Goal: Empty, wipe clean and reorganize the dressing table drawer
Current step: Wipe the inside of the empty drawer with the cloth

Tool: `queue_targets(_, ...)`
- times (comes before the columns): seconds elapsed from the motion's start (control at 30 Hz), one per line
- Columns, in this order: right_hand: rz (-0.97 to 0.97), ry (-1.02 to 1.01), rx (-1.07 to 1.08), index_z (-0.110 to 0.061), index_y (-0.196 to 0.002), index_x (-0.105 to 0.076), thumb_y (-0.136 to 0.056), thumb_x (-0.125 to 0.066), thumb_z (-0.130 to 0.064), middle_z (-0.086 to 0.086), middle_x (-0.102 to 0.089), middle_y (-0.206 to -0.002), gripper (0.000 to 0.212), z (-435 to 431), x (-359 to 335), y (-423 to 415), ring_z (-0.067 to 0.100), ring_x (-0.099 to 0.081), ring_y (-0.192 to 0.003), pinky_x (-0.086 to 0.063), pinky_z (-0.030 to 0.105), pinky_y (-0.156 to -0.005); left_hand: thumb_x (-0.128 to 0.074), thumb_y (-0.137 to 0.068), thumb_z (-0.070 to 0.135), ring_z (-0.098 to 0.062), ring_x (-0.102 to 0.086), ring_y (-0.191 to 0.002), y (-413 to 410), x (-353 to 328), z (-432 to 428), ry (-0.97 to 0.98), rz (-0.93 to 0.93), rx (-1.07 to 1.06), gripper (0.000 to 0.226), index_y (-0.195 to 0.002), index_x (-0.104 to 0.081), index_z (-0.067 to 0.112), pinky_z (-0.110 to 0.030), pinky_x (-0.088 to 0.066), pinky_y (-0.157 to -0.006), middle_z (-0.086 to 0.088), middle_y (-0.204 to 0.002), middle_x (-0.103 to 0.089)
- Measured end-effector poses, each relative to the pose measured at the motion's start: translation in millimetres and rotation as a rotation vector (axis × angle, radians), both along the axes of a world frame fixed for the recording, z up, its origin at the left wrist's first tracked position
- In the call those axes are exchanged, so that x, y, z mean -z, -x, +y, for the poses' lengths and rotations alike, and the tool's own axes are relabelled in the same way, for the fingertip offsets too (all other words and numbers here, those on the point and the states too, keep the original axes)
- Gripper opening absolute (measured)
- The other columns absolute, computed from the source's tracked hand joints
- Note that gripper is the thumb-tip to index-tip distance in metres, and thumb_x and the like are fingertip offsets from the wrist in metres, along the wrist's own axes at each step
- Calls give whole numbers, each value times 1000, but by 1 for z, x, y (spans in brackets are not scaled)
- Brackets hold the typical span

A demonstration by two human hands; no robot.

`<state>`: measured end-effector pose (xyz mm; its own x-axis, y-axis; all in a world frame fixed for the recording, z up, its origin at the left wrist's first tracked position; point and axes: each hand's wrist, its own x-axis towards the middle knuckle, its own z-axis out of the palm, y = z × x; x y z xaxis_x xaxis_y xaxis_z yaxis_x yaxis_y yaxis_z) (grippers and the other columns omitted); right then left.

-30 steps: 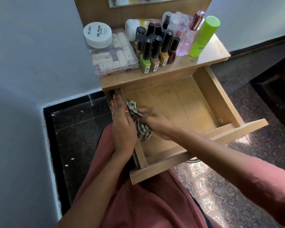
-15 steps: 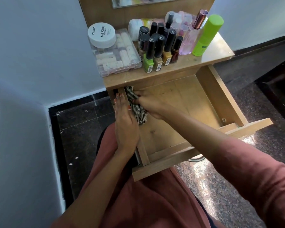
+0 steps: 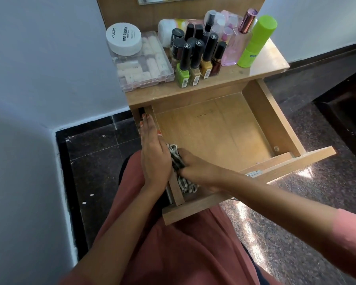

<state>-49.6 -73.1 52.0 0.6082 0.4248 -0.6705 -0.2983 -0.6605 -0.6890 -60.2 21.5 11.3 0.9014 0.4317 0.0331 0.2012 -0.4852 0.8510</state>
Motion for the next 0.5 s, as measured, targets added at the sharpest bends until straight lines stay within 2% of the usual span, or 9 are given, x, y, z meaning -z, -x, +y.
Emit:
queue_targets(0.07, 19, -2, 14, -8, -133, -32, -82, -35, 12, 9, -47, -108, 55, 0, -4, 1, 20, -48, -100, -42, 16, -60, -27, -99, 9, -15, -7, -144, 1, 1, 0, 1, -5, 10, 49, -146, -13, 10, -13, -3, -109, -4, -155, -13)
queue_targets(0.13, 52, 2, 31, -10, -132, -34, -84, -35, 11, 4, -51, -96, 53, -2, -9, 0, 16, -52, -88, -41, 13, -53, -27, -99, 10, -14, -7, -144, 1, 1, 1, 10, -3, 14, 49, -146, -13, 11, -17, -5, -111, -3, -155, -12)
queue_targets(0.2, 67, 21, 30, -11, -129, -36, -85, -35, 9, 8, -56, -93, 48, -4, -14, -3, 17, -54, -80, -44, 18, -58, -26, -99, 11, -13, -7, -144, 0, 1, 1, 25, -1, 13, 49, -146, -13, 13, -18, -6, -111, -2, -156, -12)
queue_targets(0.3, 46, 73, -2, -10, -131, -34, -85, -37, 6, 25, -57, -110, 49, -3, -13, -7, 31, -55, -87, -42, 36, -67, -25, -99, 11, -12, -7, -144, 1, 1, 0, 41, 2, 9, 49, -146, -12, 14, -18, -7, -111, -1, -156, -11)
queue_targets(0.4, 17, 108, 23, -11, -133, -31, -84, -39, 2, 19, -55, -106, 52, 4, -4, -7, 30, -56, -93, -48, 36, -68, -26, -99, 11, -14, -8, -144, 0, 1, 0, 31, -2, 14, 49, -146, -12, 13, -19, -7, -112, -3, -156, -12)
queue_targets(0.5, -9, 86, 79, -12, -125, -36, -85, -41, 1, 10, -55, -93, 42, 8, -1, -3, 23, -55, -87, -48, 31, -64, -28, -99, 12, -14, -6, -144, -3, 1, 2, 7, 9, 17, 49, -146, -12, 11, -20, -6, -112, -3, -156, -11)
